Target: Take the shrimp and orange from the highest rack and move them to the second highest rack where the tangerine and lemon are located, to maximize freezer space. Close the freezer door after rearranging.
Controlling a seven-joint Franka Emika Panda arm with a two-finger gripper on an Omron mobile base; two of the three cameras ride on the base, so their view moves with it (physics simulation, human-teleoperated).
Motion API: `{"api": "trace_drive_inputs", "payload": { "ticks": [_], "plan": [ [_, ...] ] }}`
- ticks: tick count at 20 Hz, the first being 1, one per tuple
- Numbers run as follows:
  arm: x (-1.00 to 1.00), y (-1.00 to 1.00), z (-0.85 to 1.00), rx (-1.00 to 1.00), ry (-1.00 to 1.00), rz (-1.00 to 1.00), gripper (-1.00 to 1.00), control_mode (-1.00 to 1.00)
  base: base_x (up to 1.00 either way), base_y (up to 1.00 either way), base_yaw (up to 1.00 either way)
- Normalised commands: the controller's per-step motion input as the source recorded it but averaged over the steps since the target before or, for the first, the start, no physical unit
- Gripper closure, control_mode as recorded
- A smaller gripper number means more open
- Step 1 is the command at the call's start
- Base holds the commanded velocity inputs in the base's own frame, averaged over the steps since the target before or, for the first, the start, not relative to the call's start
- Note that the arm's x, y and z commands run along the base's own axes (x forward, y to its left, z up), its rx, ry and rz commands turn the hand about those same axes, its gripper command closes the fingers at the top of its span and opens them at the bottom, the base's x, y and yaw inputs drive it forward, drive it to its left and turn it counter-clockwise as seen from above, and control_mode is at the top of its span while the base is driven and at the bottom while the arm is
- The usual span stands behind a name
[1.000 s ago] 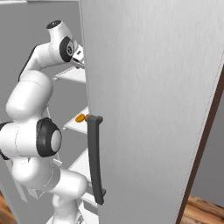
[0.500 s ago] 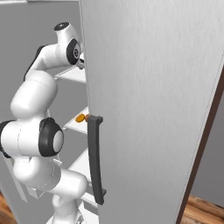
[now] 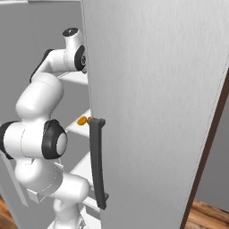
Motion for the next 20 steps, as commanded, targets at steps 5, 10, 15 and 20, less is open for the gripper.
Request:
{"api": "trace_drive_inputs", "payload": {
  "ticks": [5, 10, 15, 20],
  "plan": [
    [0.33, 0.0, -0.22, -0.01, 0.0, 0.0, -1.0, -1.0, 0.0, 0.0, 0.0],
    [0.36, 0.0, -0.16, -0.01, 0.0, 0.0, -1.0, -1.0, 0.0, 0.0, 0.0],
    [0.39, 0.0, -0.28, 0.0, 0.0, 0.0, -1.0, -1.0, 0.0, 0.0, 0.0],
    [0.19, -0.03, -0.43, 0.0, 0.0, 0.0, -1.0, -1.0, 0.0, 0.0, 0.0]
  ]
}}
